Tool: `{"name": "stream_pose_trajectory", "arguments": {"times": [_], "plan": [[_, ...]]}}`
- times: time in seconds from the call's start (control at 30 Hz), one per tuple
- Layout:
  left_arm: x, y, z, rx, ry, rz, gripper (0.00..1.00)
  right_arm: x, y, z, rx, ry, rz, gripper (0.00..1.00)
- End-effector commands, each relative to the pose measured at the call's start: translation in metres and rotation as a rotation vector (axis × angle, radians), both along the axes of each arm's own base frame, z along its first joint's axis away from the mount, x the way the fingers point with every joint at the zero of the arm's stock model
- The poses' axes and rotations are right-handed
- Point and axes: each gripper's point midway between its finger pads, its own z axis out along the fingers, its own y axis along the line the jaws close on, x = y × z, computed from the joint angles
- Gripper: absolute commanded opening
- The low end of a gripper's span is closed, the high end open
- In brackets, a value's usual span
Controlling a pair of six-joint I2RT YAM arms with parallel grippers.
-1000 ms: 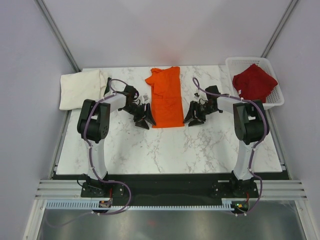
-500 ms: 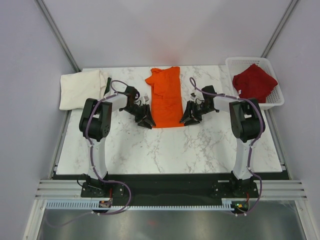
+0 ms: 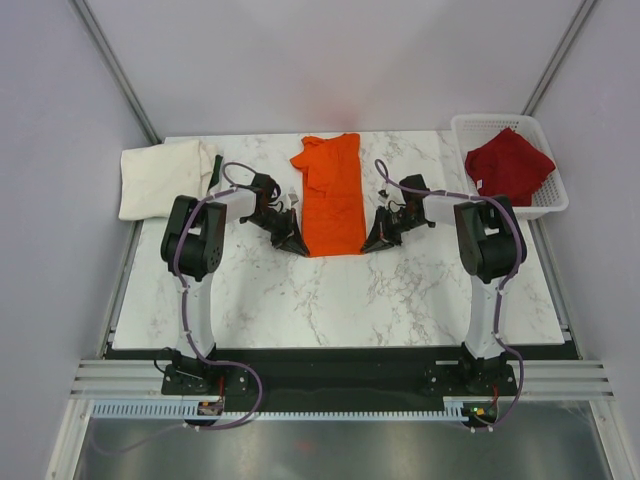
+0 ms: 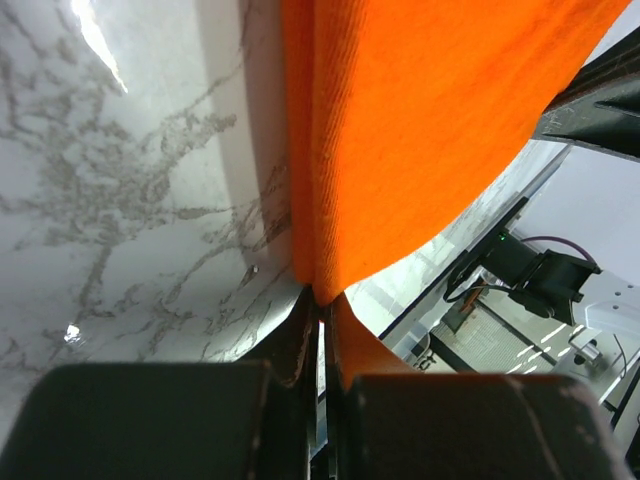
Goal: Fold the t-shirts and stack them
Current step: Fold the tshirt
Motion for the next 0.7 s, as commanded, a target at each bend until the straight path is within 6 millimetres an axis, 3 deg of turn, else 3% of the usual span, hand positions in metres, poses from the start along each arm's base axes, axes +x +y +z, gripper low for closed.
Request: {"name": "stream_pose_trajectory", "arguments": {"times": [0.0, 0.17, 0.4, 0.67], "plan": [[0.013, -0.006, 0.018, -0.029, -0.065, 0.006, 0.02, 0.001, 0.0, 0.006, -0.01, -0.062, 0.022, 0.0], [0.016, -0.009, 0.064, -0.086, -0.168, -0.008, 0.02, 0.005, 0.0, 0.048, 0.033, -0.143, 0.016, 0.0], [0.006, -0.009, 0.134, -0.159, -0.295, -0.015, 0.02, -0.023, -0.005, 0.107, 0.085, -0.195, 0.023, 0.0], [-0.019, -0.008, 0.17, -0.211, -0.316, -0.001, 0.02, -0.042, -0.009, 0.148, 0.106, -0.282, 0.036, 0.0]]}}
